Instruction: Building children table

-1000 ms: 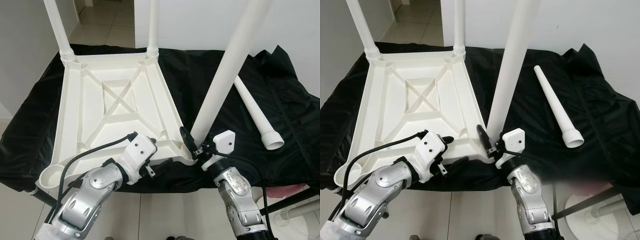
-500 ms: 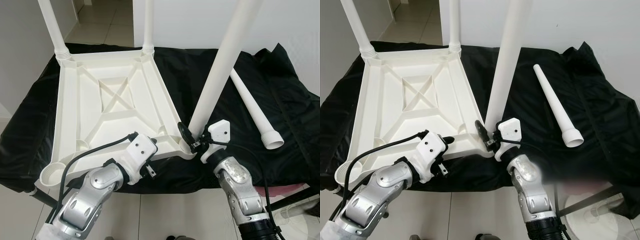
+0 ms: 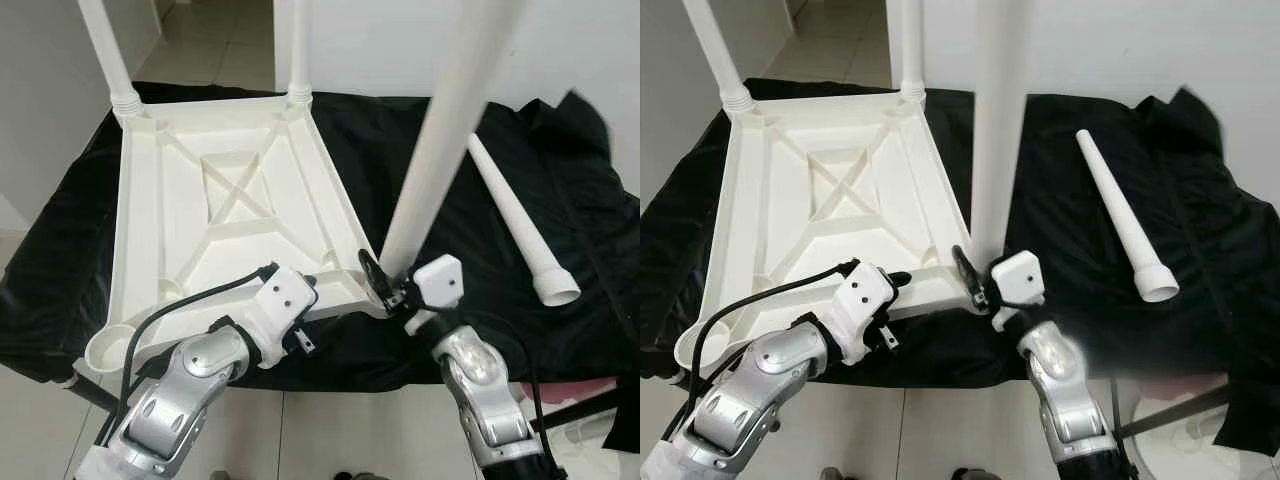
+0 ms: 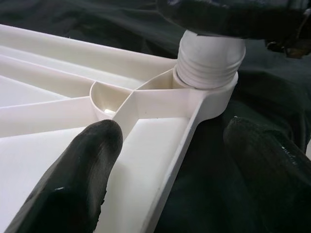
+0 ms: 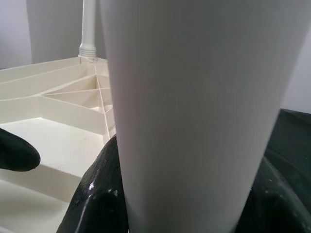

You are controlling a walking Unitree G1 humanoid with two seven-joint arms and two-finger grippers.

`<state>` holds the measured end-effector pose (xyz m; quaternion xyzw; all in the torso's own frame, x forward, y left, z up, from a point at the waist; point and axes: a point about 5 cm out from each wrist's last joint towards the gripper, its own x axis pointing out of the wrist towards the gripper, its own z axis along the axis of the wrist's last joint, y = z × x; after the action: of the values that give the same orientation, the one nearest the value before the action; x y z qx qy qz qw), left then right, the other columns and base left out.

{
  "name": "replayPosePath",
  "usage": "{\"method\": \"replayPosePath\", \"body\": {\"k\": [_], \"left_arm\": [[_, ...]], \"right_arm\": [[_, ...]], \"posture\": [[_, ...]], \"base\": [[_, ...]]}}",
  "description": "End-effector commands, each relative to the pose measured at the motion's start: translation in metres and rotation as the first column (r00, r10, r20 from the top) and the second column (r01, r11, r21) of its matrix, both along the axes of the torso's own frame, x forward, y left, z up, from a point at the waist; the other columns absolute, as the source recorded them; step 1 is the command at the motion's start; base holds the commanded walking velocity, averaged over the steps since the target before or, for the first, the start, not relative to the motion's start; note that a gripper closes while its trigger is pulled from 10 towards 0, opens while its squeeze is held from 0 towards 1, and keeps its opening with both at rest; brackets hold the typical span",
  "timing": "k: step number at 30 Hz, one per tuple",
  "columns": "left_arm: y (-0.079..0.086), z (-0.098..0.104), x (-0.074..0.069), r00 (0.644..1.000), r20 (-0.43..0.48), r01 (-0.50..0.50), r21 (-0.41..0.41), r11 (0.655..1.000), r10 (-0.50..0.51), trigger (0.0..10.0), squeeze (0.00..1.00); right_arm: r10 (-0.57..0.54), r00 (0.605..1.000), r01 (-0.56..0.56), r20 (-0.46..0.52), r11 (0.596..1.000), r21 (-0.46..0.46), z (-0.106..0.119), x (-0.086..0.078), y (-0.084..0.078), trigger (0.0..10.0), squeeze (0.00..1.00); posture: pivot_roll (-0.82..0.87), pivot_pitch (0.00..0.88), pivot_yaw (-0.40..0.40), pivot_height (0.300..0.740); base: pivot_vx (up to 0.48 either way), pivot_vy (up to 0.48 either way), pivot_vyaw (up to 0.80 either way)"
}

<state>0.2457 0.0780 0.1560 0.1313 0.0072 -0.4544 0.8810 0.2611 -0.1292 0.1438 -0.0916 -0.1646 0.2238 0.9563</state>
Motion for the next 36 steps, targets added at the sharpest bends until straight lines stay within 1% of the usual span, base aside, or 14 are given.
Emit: {"method": "replayPosePath", "body": {"k": [1,3,5,6,8,10,14,16,20,22,24,26,30,36], "left_arm": [[0.0,0.0,-0.001,1.0,0.007,0.0,0.011,1.0,0.0,10.0,0.0],[-0.001,0.0,0.0,1.0,0.007,0.003,0.011,1.0,-0.003,10.0,0.0],[-0.001,0.0,0.0,1.0,0.007,0.003,0.011,1.0,-0.003,10.0,0.0],[-0.001,0.0,0.0,1.0,0.007,0.005,0.011,1.0,-0.005,10.0,0.0],[-0.001,0.001,0.0,1.0,0.007,0.005,0.012,1.0,-0.005,10.0,0.0],[-0.001,0.001,0.001,1.0,0.007,0.005,0.011,1.0,-0.005,10.0,0.0],[-0.001,0.001,0.001,1.0,0.011,0.004,0.011,1.0,-0.004,10.0,0.0],[-0.002,0.002,0.002,1.0,0.012,0.0,0.008,1.0,-0.001,10.0,0.0],[-0.002,0.002,0.002,1.0,0.013,-0.001,0.007,1.0,0.001,10.0,0.0],[-0.002,0.002,0.0,1.0,0.013,-0.005,0.005,1.0,0.005,10.0,0.0],[-0.002,0.002,0.0,1.0,0.013,-0.005,0.005,1.0,0.005,10.0,0.0],[-0.001,0.002,0.0,1.0,0.014,-0.007,0.007,1.0,0.007,10.0,0.0],[-0.001,0.002,0.0,1.0,0.014,-0.008,0.006,1.0,0.007,10.0,0.0],[-0.001,0.002,0.0,1.0,0.015,-0.005,0.007,1.0,0.005,10.0,0.0]], "right_arm": [[-0.02,0.991,0.013,-0.131,0.998,-0.055,-0.029,-0.005,-0.002,10.0,0.0],[-0.032,0.993,0.019,-0.116,0.993,-0.116,-0.028,-0.004,-0.002,10.0,0.0],[-0.032,0.993,0.019,-0.116,0.993,-0.116,-0.028,-0.004,-0.002,10.0,0.0],[-0.04,0.993,0.022,-0.113,0.988,-0.153,-0.028,-0.001,-0.003,10.0,0.0],[-0.039,0.993,0.02,-0.114,0.987,-0.158,-0.028,0.0,-0.003,10.0,0.0],[-0.032,0.99,0.001,-0.141,0.977,-0.214,-0.028,0.006,-0.003,10.0,0.0],[0.008,0.981,-0.054,-0.193,0.971,-0.234,-0.029,0.01,-0.002,10.0,0.0],[0.03,0.974,-0.079,-0.225,0.974,-0.212,-0.028,0.012,-0.001,10.0,0.0],[0.029,0.971,-0.078,-0.239,0.977,-0.2,-0.028,0.012,-0.001,10.0,0.0],[0.016,0.964,-0.056,-0.264,0.988,-0.145,-0.031,0.011,-0.001,10.0,0.0],[0.016,0.964,-0.056,-0.264,0.988,-0.145,-0.031,0.011,-0.001,10.0,0.0],[0.009,0.96,-0.043,-0.281,0.993,-0.114,-0.032,0.01,-0.002,10.0,0.0],[-0.043,0.932,0.045,-0.36,0.999,-0.002,-0.039,0.012,-0.007,10.0,0.0],[-0.062,0.919,0.081,-0.39,0.996,0.031,-0.042,0.012,-0.008,10.0,0.0]], "posture": [[0.02,0.131,-0.016,0.74],[0.02,0.135,-0.011,0.74],[0.02,0.135,-0.011,0.74],[0.02,0.136,-0.007,0.74],[0.02,0.136,-0.007,0.74],[0.02,0.137,-0.007,0.74],[0.02,0.135,-0.009,0.74],[0.02,0.135,-0.012,0.74],[0.02,0.136,-0.015,0.74],[0.02,0.141,-0.018,0.74],[0.02,0.141,-0.018,0.74],[0.02,0.142,-0.018,0.74],[0.02,0.145,-0.016,0.74],[0.02,0.146,-0.013,0.74]], "base": [[0.0,0.0,0.0],[0.0,0.0,0.0],[0.0,0.0,0.0],[0.0,0.0,0.0],[0.0,0.0,0.0],[0.0,0.0,0.0],[0.0,0.0,0.0],[0.0,0.0,0.0],[0.0,0.0,0.0],[0.0,0.0,0.0],[0.0,0.0,0.0],[0.0,0.0,0.0],[0.0,0.0,0.0],[0.0,0.0,0.0]]}}
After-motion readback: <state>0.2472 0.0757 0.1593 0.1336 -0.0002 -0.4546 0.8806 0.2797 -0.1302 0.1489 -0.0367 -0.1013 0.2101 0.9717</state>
